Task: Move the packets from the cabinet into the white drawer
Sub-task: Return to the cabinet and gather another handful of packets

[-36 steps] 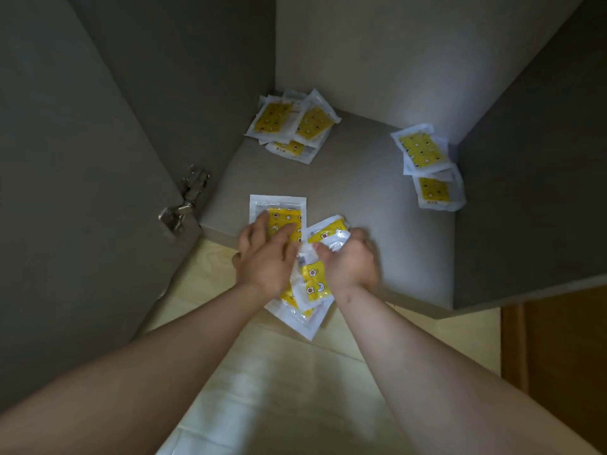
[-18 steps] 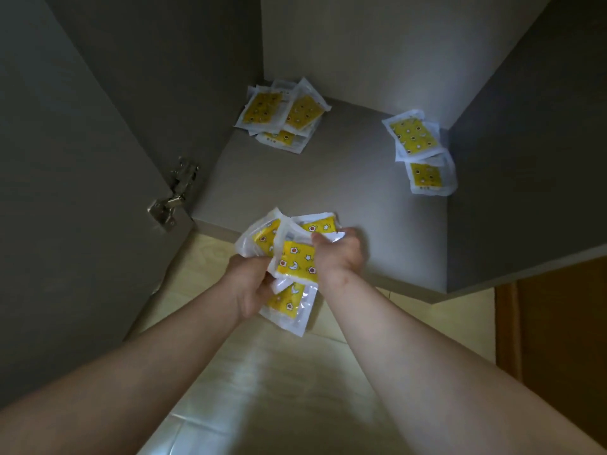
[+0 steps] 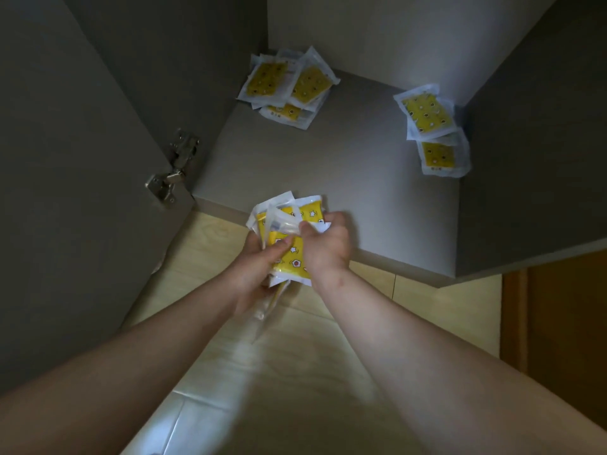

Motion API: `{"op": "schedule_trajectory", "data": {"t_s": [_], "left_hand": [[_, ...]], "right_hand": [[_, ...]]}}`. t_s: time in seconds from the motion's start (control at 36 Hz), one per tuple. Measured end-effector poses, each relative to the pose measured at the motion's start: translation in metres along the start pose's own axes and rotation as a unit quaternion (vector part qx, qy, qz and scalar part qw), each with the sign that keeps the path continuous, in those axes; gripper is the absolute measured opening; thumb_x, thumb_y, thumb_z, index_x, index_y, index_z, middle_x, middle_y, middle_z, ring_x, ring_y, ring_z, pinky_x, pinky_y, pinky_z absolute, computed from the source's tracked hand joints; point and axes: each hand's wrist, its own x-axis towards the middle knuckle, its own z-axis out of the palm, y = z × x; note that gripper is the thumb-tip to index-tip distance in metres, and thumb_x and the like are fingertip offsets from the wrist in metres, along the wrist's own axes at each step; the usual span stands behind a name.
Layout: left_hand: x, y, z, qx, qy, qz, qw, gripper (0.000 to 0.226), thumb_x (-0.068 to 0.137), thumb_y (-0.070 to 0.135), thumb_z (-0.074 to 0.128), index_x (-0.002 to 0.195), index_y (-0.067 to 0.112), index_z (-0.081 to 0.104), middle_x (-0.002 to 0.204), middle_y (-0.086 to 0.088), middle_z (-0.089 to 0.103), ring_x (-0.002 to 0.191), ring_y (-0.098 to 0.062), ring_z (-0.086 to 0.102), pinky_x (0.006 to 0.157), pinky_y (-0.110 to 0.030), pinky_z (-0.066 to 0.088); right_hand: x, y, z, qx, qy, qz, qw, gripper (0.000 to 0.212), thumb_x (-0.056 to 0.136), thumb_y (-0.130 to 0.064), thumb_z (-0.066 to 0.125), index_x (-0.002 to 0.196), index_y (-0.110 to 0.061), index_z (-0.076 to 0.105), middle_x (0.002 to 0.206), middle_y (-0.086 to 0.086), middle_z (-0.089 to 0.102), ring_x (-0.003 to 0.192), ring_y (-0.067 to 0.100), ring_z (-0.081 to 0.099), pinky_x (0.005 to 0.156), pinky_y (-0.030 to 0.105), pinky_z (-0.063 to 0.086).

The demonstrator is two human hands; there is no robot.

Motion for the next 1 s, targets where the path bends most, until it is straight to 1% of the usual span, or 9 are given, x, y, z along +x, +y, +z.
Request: {"op": "schedule_trajectory", "data": {"t_s": [0.14, 0.22, 0.33, 0.47, 0.58, 0.67, 0.72, 0.86, 1.0], "left_hand": [[0.002, -0.002, -0.014, -0.068, -0.001, -0.040, 0.997, 0.027, 0.097, 0.023, 0.046, 0.122, 0.018, 0.055, 0.094, -0.004, 0.069, 0.074, -0.018, 0.068, 0.071, -0.033, 0.051], [0.000, -0.004, -0.024, -0.093, -0.009, -0.039, 0.995, 0.027, 0.095, 0.015, 0.049, 0.121, 0.015, 0.056, 0.103, -0.010, 0.067, 0.078, -0.020, 0.069, 0.064, -0.034, 0.058], [-0.003, -0.009, -0.035, -0.077, 0.034, -0.018, 0.996, 0.023, 0.092, 0.006, 0.052, 0.113, 0.014, 0.058, 0.099, -0.009, 0.068, 0.076, -0.020, 0.070, 0.058, -0.032, 0.059], [-0.004, -0.019, -0.055, -0.014, 0.116, 0.019, 0.993, 0.021, 0.090, 0.006, 0.057, 0.110, 0.013, 0.060, 0.103, -0.011, 0.068, 0.080, -0.020, 0.069, 0.067, -0.033, 0.059], [-0.007, -0.032, -0.068, 0.091, 0.168, 0.040, 0.981, 0.019, 0.087, 0.006, 0.062, 0.106, 0.009, 0.060, 0.103, -0.016, 0.067, 0.081, -0.025, 0.066, 0.074, -0.035, 0.055], [-0.009, -0.038, -0.068, 0.171, 0.188, 0.072, 0.964, 0.012, 0.086, 0.008, 0.065, 0.090, 0.016, 0.058, 0.087, -0.004, 0.064, 0.073, -0.015, 0.061, 0.059, -0.020, 0.052], [-0.007, -0.041, -0.068, 0.213, 0.205, 0.078, 0.952, 0.017, 0.085, 0.013, 0.068, 0.082, 0.022, 0.053, 0.086, -0.001, 0.062, 0.077, -0.017, 0.061, 0.065, -0.026, 0.052], [-0.005, -0.040, -0.068, 0.241, 0.221, 0.036, 0.944, 0.017, 0.083, 0.022, 0.070, 0.091, 0.024, 0.054, 0.104, -0.011, 0.064, 0.095, -0.030, 0.064, 0.087, -0.048, 0.053], [-0.007, -0.038, -0.066, 0.246, 0.209, -0.010, 0.946, 0.050, 0.075, 0.039, 0.066, 0.117, 0.016, 0.051, 0.111, -0.010, 0.063, 0.100, -0.030, 0.062, 0.090, -0.048, 0.051]], "right_hand": [[-0.008, 0.008, 0.006, -0.009, -0.013, -0.020, 1.000, 0.026, 0.090, -0.019, 0.059, 0.113, -0.013, 0.050, 0.109, 0.011, 0.062, 0.097, 0.031, 0.062, 0.086, 0.040, 0.050], [-0.012, 0.013, 0.011, 0.004, -0.053, -0.018, 0.998, 0.027, 0.089, -0.017, 0.059, 0.114, -0.012, 0.051, 0.101, 0.009, 0.062, 0.094, 0.032, 0.063, 0.085, 0.042, 0.052], [-0.017, 0.016, 0.011, 0.013, -0.112, -0.023, 0.993, 0.017, 0.094, -0.031, 0.053, 0.101, -0.016, 0.056, 0.085, -0.001, 0.058, 0.084, 0.021, 0.058, 0.074, 0.030, 0.047], [-0.019, 0.040, 0.000, -0.079, -0.149, -0.024, 0.985, 0.036, 0.096, -0.048, 0.039, 0.112, -0.023, 0.059, 0.111, 0.001, 0.064, 0.107, 0.023, 0.058, 0.094, 0.034, 0.044], [-0.029, 0.057, -0.010, -0.400, -0.224, -0.171, 0.872, 0.070, 0.076, -0.063, 0.059, 0.132, -0.028, 0.039, 0.134, -0.007, 0.044, 0.124, 0.021, 0.035, 0.098, 0.037, 0.029], [-0.037, 0.068, -0.015, -0.525, -0.234, -0.251, 0.779, 0.094, 0.067, -0.059, 0.067, 0.141, -0.022, 0.023, 0.142, -0.006, 0.025, 0.126, 0.019, 0.025, 0.096, 0.036, 0.022], [-0.037, 0.073, -0.017, -0.564, -0.223, -0.254, 0.754, 0.092, 0.069, -0.054, 0.069, 0.140, -0.020, 0.022, 0.140, -0.001, 0.025, 0.124, 0.023, 0.027, 0.095, 0.037, 0.024], [-0.031, 0.061, -0.014, -0.536, -0.232, -0.176, 0.792, 0.075, 0.076, -0.041, 0.072, 0.134, -0.021, 0.029, 0.126, 0.006, 0.050, 0.116, 0.027, 0.047, 0.089, 0.035, 0.035], [-0.016, 0.048, -0.022, -0.341, -0.156, -0.037, 0.926, 0.047, 0.083, -0.029, 0.064, 0.124, -0.020, 0.043, 0.119, 0.006, 0.058, 0.108, 0.028, 0.057, 0.077, 0.029, 0.043]]}}
